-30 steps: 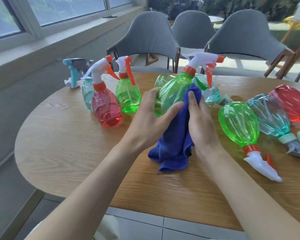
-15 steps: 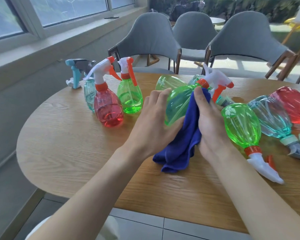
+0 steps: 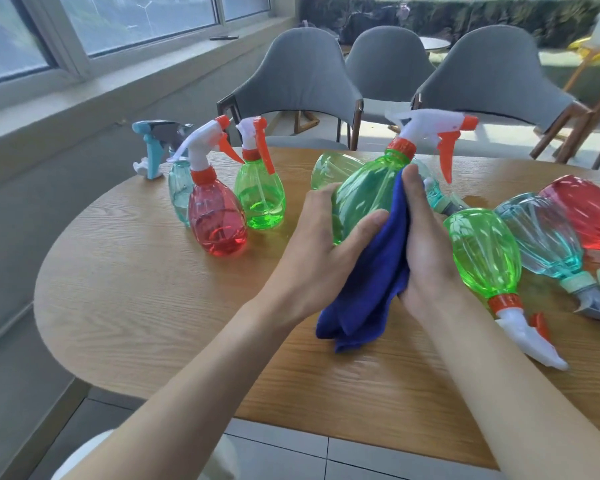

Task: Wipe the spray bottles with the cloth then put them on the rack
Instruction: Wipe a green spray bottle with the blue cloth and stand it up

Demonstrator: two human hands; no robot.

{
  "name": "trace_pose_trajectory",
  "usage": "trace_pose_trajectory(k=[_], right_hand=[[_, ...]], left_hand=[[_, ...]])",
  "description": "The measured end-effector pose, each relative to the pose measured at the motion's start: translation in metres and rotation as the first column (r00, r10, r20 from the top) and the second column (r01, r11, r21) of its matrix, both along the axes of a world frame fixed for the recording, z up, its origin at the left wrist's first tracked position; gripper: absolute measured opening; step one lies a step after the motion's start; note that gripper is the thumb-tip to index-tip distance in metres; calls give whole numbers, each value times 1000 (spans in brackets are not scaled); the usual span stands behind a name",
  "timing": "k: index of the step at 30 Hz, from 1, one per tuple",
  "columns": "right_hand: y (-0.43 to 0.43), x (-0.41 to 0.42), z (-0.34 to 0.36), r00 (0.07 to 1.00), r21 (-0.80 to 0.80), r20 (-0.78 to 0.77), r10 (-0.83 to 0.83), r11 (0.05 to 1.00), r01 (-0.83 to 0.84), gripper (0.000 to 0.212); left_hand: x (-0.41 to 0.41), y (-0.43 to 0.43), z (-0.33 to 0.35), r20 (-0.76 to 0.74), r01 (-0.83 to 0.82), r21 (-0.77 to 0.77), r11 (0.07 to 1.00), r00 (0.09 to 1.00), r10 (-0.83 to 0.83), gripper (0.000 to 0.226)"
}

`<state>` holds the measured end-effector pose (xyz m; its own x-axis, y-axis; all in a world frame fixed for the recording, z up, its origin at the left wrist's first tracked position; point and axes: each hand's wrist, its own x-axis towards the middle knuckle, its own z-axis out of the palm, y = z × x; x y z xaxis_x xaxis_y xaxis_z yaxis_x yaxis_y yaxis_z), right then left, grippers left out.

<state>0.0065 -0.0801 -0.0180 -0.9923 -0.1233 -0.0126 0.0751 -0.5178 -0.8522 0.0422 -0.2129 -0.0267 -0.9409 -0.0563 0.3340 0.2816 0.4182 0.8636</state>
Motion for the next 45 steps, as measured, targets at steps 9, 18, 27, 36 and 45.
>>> trace_pose_trajectory(k=[9, 18, 27, 36, 45], right_hand=[[-18, 14, -15, 990, 164, -99, 98, 983, -81, 56], [-17, 10, -11, 991, 260, -133, 31, 966, 5, 57], [-10, 11, -2, 995, 187, -97, 21, 982, -2, 57], [-6, 5, -3, 999, 100, 53, 5, 995, -11, 52], [-9, 12, -8, 991, 147, -81, 102, 985, -90, 55]], left_hand=[[-12, -8, 6, 89, -138, 156, 978, 988, 125, 53], [-11, -1, -2, 82, -145, 146, 979, 988, 134, 61], [-6, 6, 1, 106, -149, 254, 956, 986, 126, 66], [1, 7, -5, -40, -90, -164, 982, 996, 85, 60], [-7, -2, 9, 55, -104, 184, 978, 994, 95, 43]])
